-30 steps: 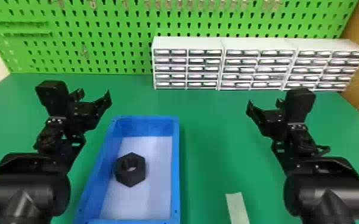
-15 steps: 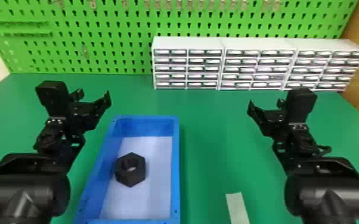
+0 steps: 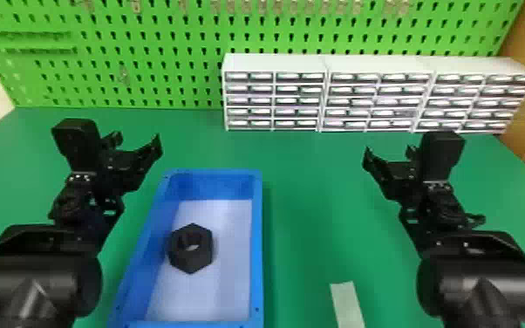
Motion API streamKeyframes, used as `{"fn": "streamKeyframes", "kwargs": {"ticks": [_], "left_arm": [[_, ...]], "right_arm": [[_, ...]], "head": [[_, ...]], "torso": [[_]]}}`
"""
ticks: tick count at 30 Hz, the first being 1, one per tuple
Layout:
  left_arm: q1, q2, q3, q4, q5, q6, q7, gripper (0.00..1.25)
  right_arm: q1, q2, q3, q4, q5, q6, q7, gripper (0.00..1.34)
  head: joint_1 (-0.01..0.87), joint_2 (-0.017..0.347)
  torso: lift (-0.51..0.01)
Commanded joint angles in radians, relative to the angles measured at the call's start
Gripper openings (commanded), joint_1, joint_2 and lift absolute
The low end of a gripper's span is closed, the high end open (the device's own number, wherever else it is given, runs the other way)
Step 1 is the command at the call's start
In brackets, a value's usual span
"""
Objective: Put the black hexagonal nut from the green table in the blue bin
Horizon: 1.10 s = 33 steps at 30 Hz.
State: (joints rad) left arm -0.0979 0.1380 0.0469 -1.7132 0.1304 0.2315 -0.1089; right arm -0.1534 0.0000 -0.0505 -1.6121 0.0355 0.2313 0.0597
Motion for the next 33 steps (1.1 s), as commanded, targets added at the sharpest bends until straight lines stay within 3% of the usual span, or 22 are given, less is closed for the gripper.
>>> {"fn": "streamKeyframes", "kwargs": {"ticks": [1, 23, 33], "left_arm": [[0.001, 0.0, 0.007, 0.0, 0.0, 0.0, 0.0, 0.79], [0.004, -0.002, 0.007, -0.005, -0.015, 0.0, -0.006, 0.79], [0.006, -0.002, 0.001, -0.005, -0.02, -0.001, 0.026, 0.79]], "right_arm": [[0.0, -0.002, 0.0, 0.001, -0.005, 0.0, 0.0, 0.94], [0.0, -0.005, 0.001, 0.006, -0.009, 0.002, -0.001, 0.94], [-0.002, -0.005, 0.006, 0.012, -0.009, 0.002, -0.001, 0.94]], "head": [[0.686, 0.052], [0.686, 0.052], [0.686, 0.052]], "torso": [[-0.097], [-0.097], [-0.097]]}}
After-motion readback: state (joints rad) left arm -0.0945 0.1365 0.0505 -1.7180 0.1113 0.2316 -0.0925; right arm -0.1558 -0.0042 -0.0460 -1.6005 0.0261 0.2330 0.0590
